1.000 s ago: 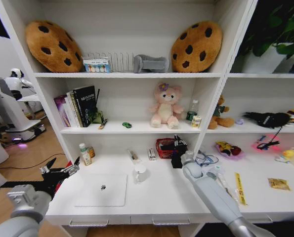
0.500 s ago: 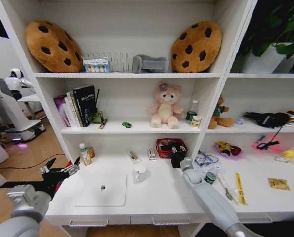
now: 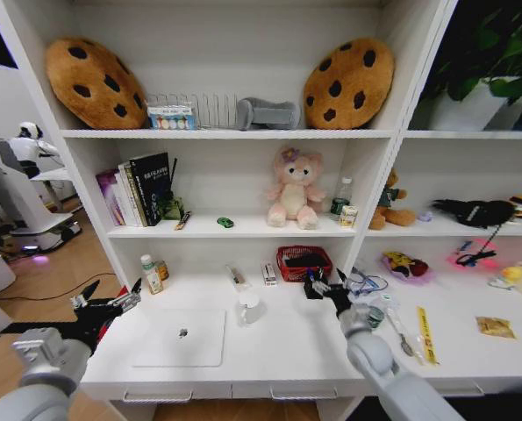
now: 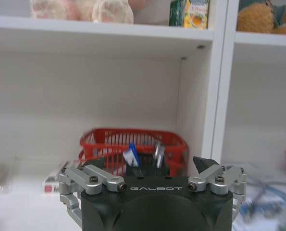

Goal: Organize the objects on the table.

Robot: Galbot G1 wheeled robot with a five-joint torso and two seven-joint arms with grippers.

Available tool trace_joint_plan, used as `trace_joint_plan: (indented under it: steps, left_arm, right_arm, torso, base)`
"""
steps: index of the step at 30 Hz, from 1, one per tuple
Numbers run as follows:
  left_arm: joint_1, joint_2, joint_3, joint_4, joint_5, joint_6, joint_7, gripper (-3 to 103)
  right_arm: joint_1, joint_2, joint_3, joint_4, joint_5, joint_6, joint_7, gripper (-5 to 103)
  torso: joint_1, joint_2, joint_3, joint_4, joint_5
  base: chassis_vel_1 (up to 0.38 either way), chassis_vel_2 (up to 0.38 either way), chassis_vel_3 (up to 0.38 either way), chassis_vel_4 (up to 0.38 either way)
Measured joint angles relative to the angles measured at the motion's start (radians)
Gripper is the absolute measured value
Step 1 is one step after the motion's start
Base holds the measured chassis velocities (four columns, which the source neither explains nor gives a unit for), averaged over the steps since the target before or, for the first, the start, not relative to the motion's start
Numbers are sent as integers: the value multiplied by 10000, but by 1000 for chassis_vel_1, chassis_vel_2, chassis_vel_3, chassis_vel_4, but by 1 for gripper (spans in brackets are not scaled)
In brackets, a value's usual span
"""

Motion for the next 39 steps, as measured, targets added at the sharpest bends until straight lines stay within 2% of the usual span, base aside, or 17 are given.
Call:
trace_joint_plan:
  steps: [1,5,15,17,21,22,23,24,26,31,39]
  left_arm:
    - [0,0,0,-1,0,0,0,100]
    - [0,0,0,-1,0,0,1,100]
    - [0,1,1,-1,0,0,0,100]
    - [0,0,2,0,0,0,3,100]
    - [1,0,4,-1,0,0,6,100]
    - [0,0,4,-4,0,0,7,100]
    - [0,0,4,-4,0,0,8,100]
    - [0,0,4,-4,0,0,8,100]
    - [0,0,3,-3,0,1,7,100]
    - [0,0,1,-2,0,0,1,100]
    - [0,0,1,-2,0,0,2,100]
  right_arm:
    - [-565,191,171,78,-283,178,-139,100]
    - [-907,331,263,95,-447,373,-238,100]
    - [-535,193,164,31,-189,432,-191,100]
    - [-507,159,-23,-5,-30,433,-532,100]
    - [-552,178,-192,19,47,409,-626,100]
    - [-650,199,-324,134,163,264,-634,100]
    - [-863,257,-469,441,386,-83,-454,100]
    - [-863,257,-469,441,386,-83,-454,100]
    - [-1068,389,-490,716,915,-951,297,100]
    - [-843,292,-424,404,1381,-1387,521,100]
    - [350,93,-714,-217,2790,-2113,926,100]
  torso:
    - [0,0,0,-1,2]
    - [0,0,0,2,1]
    - [3,-2,3,5,3]
    - [3,-2,2,5,1]
    - [5,-4,4,3,5]
    - [5,-5,4,4,11]
    - [1,-2,1,3,0]
    - [1,-2,1,3,0]
    - [1,-2,2,3,-2]
    - [2,-2,2,5,0]
    - [3,-3,3,5,3]
  base:
    - [0,0,0,0]
    - [-13,-11,10,4]
    - [-134,-125,128,134]
    - [-220,-185,205,170]
    - [-158,-160,133,131]
    - [-5,-79,99,40]
    - [0,0,0,0]
    - [0,0,0,0]
    - [23,19,-23,-28]
    - [58,57,-44,-48]
    - [0,0,0,0]
